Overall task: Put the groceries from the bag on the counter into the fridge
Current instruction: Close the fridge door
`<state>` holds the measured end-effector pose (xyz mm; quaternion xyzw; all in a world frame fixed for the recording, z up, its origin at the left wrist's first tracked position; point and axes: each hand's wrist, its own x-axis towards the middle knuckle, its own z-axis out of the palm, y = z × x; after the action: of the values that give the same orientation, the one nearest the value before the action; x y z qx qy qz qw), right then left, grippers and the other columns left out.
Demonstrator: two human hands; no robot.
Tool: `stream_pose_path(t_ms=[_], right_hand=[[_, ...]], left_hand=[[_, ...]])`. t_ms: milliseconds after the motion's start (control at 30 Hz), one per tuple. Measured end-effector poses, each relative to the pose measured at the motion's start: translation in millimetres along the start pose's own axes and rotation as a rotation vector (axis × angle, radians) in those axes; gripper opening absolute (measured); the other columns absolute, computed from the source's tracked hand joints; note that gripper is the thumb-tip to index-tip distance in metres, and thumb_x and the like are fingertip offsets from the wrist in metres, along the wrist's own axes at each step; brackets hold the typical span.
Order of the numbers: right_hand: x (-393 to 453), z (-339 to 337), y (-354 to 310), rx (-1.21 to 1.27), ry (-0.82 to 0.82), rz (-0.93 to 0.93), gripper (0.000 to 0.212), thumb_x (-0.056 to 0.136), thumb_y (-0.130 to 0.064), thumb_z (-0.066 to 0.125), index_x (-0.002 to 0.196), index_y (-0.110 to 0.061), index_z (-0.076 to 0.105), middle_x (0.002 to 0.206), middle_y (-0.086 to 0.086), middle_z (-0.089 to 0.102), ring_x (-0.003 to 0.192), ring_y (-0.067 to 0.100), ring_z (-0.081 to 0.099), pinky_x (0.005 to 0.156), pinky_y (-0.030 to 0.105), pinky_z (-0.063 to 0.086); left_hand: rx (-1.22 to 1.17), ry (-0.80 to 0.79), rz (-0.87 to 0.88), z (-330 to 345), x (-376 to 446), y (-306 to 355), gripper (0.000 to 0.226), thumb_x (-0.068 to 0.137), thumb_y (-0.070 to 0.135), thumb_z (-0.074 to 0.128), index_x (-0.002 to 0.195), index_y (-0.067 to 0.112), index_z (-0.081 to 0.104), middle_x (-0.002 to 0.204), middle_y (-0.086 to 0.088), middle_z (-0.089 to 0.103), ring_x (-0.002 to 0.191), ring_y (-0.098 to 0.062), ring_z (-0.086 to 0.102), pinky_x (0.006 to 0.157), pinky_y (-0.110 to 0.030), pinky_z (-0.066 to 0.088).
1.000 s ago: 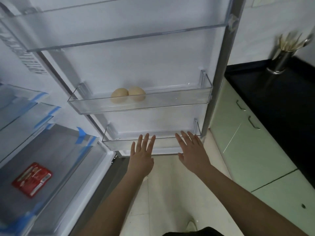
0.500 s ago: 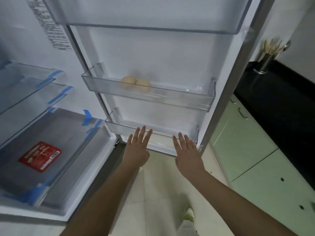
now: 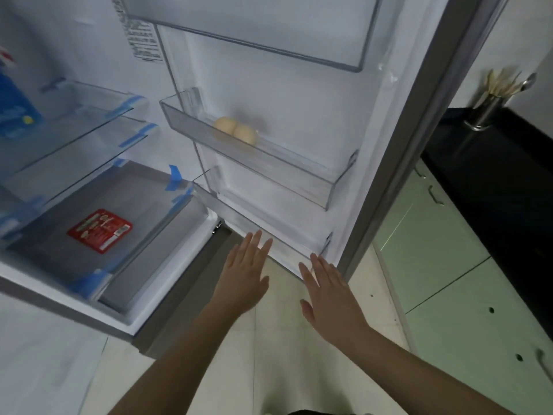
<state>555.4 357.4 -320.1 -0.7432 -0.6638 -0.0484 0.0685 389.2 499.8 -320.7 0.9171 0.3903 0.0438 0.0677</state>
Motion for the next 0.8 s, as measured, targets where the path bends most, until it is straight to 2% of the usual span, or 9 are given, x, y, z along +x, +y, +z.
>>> stream_pose_path(t_ms=[67, 200, 300, 400, 467, 533, 600, 667, 800], right_hand=[[-6, -3, -9, 0.051, 0.015, -0.032, 0.075, 0.083, -0.041, 0.068, 0.145, -0.009, 0.039, 0.15, 0.019, 0.037, 0.136, 0.034, 0.04, 0.11, 0.046, 0.033], [-22, -11, -12, 0.203, 0.019, -0.113, 0.07, 0.086, -0.042, 0.065, 0.144, -0.014, 0.039, 0.152, 0.009, 0.038, 0.138, 0.024, 0.039, 0.109, 0.035, 0.029], [-40, -15, 3, 0.33, 0.022, -0.153, 0.061, 0.088, -0.039, 0.064, 0.141, -0.016, 0.044, 0.148, 0.003, 0.044, 0.135, 0.019, 0.043, 0.108, 0.035, 0.039], [-53, -22, 23, 0.465, 0.039, -0.16, 0.051, 0.09, -0.036, 0.061, 0.136, -0.018, 0.049, 0.139, -0.001, 0.052, 0.124, 0.014, 0.052, 0.102, 0.034, 0.047], [-54, -30, 34, 0.561, 0.111, -0.144, 0.041, 0.091, -0.032, 0.059, 0.129, -0.018, 0.053, 0.128, -0.002, 0.058, 0.116, 0.012, 0.054, 0.097, 0.034, 0.049], [-54, -38, 42, 0.644, 0.228, -0.157, 0.033, 0.091, -0.026, 0.055, 0.122, -0.015, 0.059, 0.12, 0.001, 0.06, 0.112, 0.014, 0.054, 0.095, 0.036, 0.049], [-53, -42, 48, 0.685, 0.337, -0.2, 0.031, 0.091, -0.022, 0.054, 0.121, -0.012, 0.058, 0.121, 0.008, 0.059, 0.116, 0.019, 0.052, 0.098, 0.037, 0.047], [-52, -40, 51, 0.727, 0.395, -0.223, 0.038, 0.09, -0.019, 0.057, 0.127, -0.012, 0.05, 0.128, 0.015, 0.054, 0.124, 0.024, 0.049, 0.103, 0.037, 0.044], [-48, -33, 46, 0.876, 0.281, -0.148, 0.058, 0.093, -0.023, 0.054, 0.144, -0.011, 0.03, 0.147, 0.015, 0.038, 0.139, 0.023, 0.035, 0.113, 0.027, 0.031]], left_hand=[[-0.015, 0.03, 0.015, -4, -18, 18, 0.081, 0.095, 0.039, 0.049, 0.154, 0.028, -0.005, 0.16, 0.004, -0.017, 0.148, -0.016, -0.018, 0.117, -0.038, -0.011], [-0.056, 0.115, -0.007, -6, -45, 51, 0.073, 0.097, 0.039, 0.048, 0.156, 0.024, 0.009, 0.162, 0.005, 0.0, 0.15, -0.013, -0.004, 0.119, -0.035, -0.002], [-0.035, 0.121, -0.034, -3, -57, 60, 0.066, 0.096, 0.038, 0.051, 0.154, 0.021, 0.023, 0.162, 0.001, 0.019, 0.15, -0.016, 0.01, 0.119, -0.035, 0.005], [-0.057, 0.116, -0.067, -1, -70, 66, 0.061, 0.095, 0.037, 0.055, 0.15, 0.021, 0.033, 0.156, 0.001, 0.035, 0.146, -0.016, 0.027, 0.12, -0.039, 0.019], [-0.078, 0.127, -0.124, -1, -80, 67, 0.064, 0.093, 0.034, 0.059, 0.15, 0.023, 0.033, 0.156, 0.001, 0.034, 0.144, -0.016, 0.03, 0.117, -0.036, 0.02], [-0.093, 0.135, -0.201, 1, -90, 70, 0.066, 0.094, 0.032, 0.059, 0.152, 0.023, 0.028, 0.16, 0.002, 0.027, 0.146, -0.016, 0.026, 0.116, -0.032, 0.016], [-0.115, 0.147, -0.286, 3, -97, 75, 0.067, 0.095, 0.033, 0.057, 0.153, 0.021, 0.026, 0.161, 0.003, 0.021, 0.147, -0.016, 0.021, 0.117, -0.033, 0.016], [-0.127, 0.168, -0.367, 4, -104, 80, 0.068, 0.095, 0.034, 0.057, 0.154, 0.02, 0.025, 0.162, 0.002, 0.02, 0.148, -0.016, 0.02, 0.117, -0.033, 0.016], [-0.231, 0.255, -0.535, -1, -119, 93, 0.065, 0.094, 0.03, 0.059, 0.151, 0.02, 0.03, 0.158, 0.0, 0.031, 0.145, -0.018, 0.028, 0.118, -0.039, 0.026]])
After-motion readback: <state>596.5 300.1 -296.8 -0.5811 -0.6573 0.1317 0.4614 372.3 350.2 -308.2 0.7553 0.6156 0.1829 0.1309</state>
